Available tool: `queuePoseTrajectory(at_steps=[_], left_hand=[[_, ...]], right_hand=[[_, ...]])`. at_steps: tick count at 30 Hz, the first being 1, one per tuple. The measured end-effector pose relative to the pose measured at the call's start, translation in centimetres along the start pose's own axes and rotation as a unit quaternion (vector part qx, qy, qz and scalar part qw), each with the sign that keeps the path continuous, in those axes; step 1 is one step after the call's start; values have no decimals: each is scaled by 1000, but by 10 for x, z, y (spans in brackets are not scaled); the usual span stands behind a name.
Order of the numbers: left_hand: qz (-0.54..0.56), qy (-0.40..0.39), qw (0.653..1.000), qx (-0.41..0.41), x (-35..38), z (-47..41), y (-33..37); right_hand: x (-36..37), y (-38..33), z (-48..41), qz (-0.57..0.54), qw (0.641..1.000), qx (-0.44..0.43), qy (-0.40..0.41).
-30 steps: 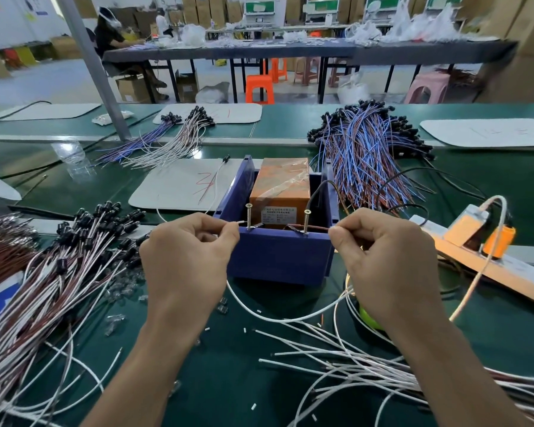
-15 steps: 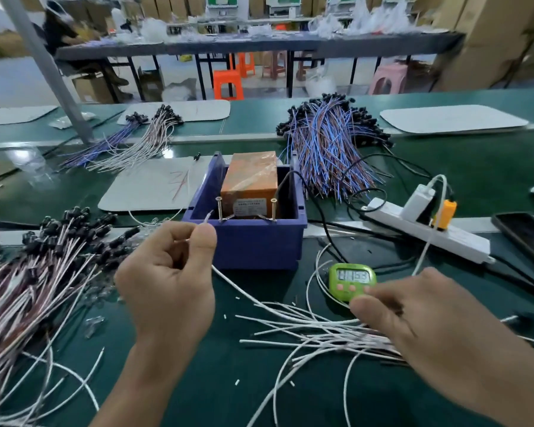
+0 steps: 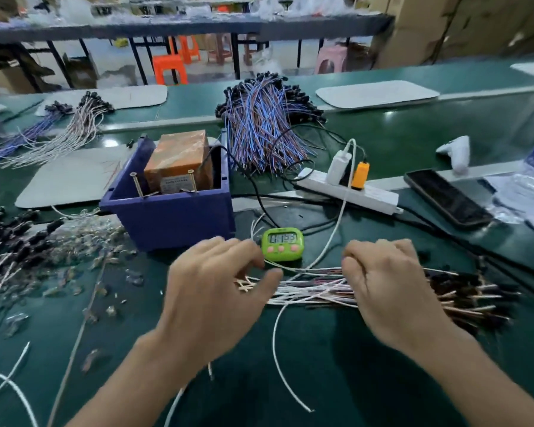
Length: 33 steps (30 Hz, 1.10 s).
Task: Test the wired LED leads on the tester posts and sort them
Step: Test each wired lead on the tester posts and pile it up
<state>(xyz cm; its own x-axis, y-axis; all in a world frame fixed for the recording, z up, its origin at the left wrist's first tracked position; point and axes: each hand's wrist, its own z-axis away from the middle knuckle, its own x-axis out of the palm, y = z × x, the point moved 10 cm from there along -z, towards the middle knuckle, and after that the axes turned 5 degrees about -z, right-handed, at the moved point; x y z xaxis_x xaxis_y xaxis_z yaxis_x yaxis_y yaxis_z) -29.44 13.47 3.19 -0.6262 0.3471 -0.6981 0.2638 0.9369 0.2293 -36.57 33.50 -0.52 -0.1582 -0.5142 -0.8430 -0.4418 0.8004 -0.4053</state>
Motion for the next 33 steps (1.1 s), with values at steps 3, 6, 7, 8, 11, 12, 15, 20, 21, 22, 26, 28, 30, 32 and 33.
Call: queuePoseTrajectory(at_steps=[3, 6, 7, 8, 11, 12, 15, 20, 21, 22, 26, 28, 30, 32, 33], left_hand=[[73, -177, 982, 8, 57, -3, 43], [127, -270, 952, -61, 96, 2, 51], [162, -287, 939, -101, 106, 3, 46], [192, -300, 925, -135, 113, 4, 42], [251, -328, 896, -163, 123, 3, 41], [242, -328, 901, -147, 122, 1, 44], [163, -282, 942, -84, 111, -8, 40], [70, -182, 980, 29, 89, -20, 36], [66, -179, 981, 30, 90, -18, 32], [69, -175, 982, 27, 92, -15, 30], [97, -177, 979, 20, 100, -1, 29], [112, -182, 977, -5, 101, 0, 21], [115, -190, 975, -25, 102, 1, 14], [111, -197, 974, -30, 101, 1, 13], [102, -193, 976, -19, 99, 1, 17]], right_hand=[[12, -12, 8, -13, 999, -39, 1], [20, -3, 11, -78, 997, -11, -6], [21, 2, 11, -117, 993, 11, -11], [20, 7, 11, -154, 988, 27, -13], [12, 12, 14, -199, 980, 25, -9], [9, 11, 16, -198, 980, 22, -15], [-3, 7, 19, -110, 993, -24, -19], [-24, 41, 16, -12, 999, -43, 27], [-25, 50, 18, -12, 999, -39, 29], [-26, 59, 21, -9, 999, -35, 33], [-20, 74, 31, 26, 998, -42, 41], [-19, 77, 33, 40, 997, -41, 45], [-21, 83, 33, 43, 997, -23, 56], [-19, 89, 33, 37, 998, 8, 52], [-17, 92, 33, 28, 998, 28, 45]])
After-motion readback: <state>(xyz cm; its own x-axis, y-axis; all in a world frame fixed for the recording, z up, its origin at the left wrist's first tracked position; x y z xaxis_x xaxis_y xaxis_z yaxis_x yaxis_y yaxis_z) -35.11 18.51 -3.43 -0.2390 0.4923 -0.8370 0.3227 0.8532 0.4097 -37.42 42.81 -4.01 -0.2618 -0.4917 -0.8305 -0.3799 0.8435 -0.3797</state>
